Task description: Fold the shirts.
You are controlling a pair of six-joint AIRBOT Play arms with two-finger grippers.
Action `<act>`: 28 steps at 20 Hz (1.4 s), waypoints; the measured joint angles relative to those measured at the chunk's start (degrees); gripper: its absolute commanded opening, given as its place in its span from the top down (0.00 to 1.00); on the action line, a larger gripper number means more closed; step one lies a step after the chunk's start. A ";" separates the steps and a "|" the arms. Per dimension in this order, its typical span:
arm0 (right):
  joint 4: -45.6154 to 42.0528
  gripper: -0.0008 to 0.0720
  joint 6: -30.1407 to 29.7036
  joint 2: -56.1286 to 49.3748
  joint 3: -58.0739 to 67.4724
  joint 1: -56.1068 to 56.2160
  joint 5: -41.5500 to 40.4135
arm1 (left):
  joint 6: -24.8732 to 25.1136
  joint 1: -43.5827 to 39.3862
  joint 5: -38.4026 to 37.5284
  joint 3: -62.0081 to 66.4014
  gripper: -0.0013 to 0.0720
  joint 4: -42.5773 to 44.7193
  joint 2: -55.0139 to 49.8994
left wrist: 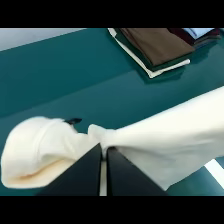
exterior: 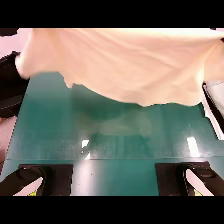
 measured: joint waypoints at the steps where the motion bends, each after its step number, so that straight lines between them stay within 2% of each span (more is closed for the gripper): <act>1: -0.44 0.97 0.72 -1.79 1.38 1.42 0.35 | 0.00 0.00 -0.57 -0.57 0.95 -0.11 -0.24; 5: -5.25 0.97 2.54 -10.01 3.96 7.54 0.09 | 0.87 0.00 -2.56 -5.73 0.95 0.37 -3.50; 9: -9.01 0.97 3.10 -15.34 5.90 11.41 -3.65 | 1.11 0.00 -2.38 -7.48 0.95 4.66 -5.66; 12: -10.05 0.97 3.26 -15.12 10.36 12.37 -4.90 | 1.09 0.00 -2.36 -3.72 0.94 6.60 -4.35; 17: -10.73 0.97 3.32 -8.15 18.80 12.81 -5.46 | 1.07 0.00 -3.45 5.62 0.95 5.51 1.73; 22: -10.67 0.97 4.55 -2.36 18.86 8.50 -5.68 | 1.05 -0.07 -5.38 9.49 0.95 2.47 5.20; 25: -9.66 0.97 5.38 -5.09 18.93 4.35 -3.34 | 1.05 -0.07 -7.67 6.64 0.94 1.84 3.87; 28: -8.11 0.97 5.75 -13.49 19.19 2.91 1.46 | 1.05 -0.07 -11.04 -0.66 0.94 0.33 -0.57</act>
